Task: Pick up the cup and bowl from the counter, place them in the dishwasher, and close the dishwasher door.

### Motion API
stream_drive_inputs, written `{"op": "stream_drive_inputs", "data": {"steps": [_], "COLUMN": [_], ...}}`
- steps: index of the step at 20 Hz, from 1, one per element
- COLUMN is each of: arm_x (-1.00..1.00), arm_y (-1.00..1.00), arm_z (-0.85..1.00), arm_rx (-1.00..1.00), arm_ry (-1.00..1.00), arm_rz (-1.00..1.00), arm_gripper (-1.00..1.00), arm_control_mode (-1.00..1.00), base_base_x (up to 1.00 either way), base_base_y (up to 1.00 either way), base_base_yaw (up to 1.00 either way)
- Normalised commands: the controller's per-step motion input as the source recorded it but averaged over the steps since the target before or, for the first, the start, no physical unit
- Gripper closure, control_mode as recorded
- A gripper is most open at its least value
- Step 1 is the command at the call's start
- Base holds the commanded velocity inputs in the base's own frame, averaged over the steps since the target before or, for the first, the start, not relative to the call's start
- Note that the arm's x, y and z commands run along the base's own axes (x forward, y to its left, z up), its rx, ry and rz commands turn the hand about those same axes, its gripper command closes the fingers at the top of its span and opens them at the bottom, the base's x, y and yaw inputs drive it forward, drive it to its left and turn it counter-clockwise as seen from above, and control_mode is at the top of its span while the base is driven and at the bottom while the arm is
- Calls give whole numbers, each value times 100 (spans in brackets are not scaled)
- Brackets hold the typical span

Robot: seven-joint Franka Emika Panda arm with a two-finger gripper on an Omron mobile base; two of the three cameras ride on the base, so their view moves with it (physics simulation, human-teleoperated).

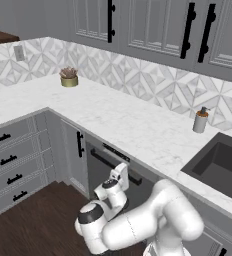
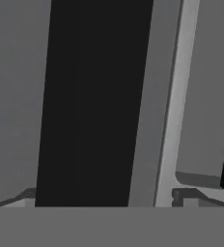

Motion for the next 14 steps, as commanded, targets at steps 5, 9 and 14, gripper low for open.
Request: {"op": "stream_drive_inputs", "data": {"steps": [5,9,14], "arm_x": [49,39,21], "arm_y": [-80,-76,-66], "arm_z": [-44,-51,-53], "arm_rx": [-8,-10,-11], "arm_ry": [-9,-11,-14], "arm_rz": [-5,-4,-1], "arm_gripper": [-100,-100,-100], "arm_control_mode": [-100,-100,-100], "base_base_x": [0,0,0], "base_base_y": [0,0,0], "base_base_yaw": [0,0,0]}}
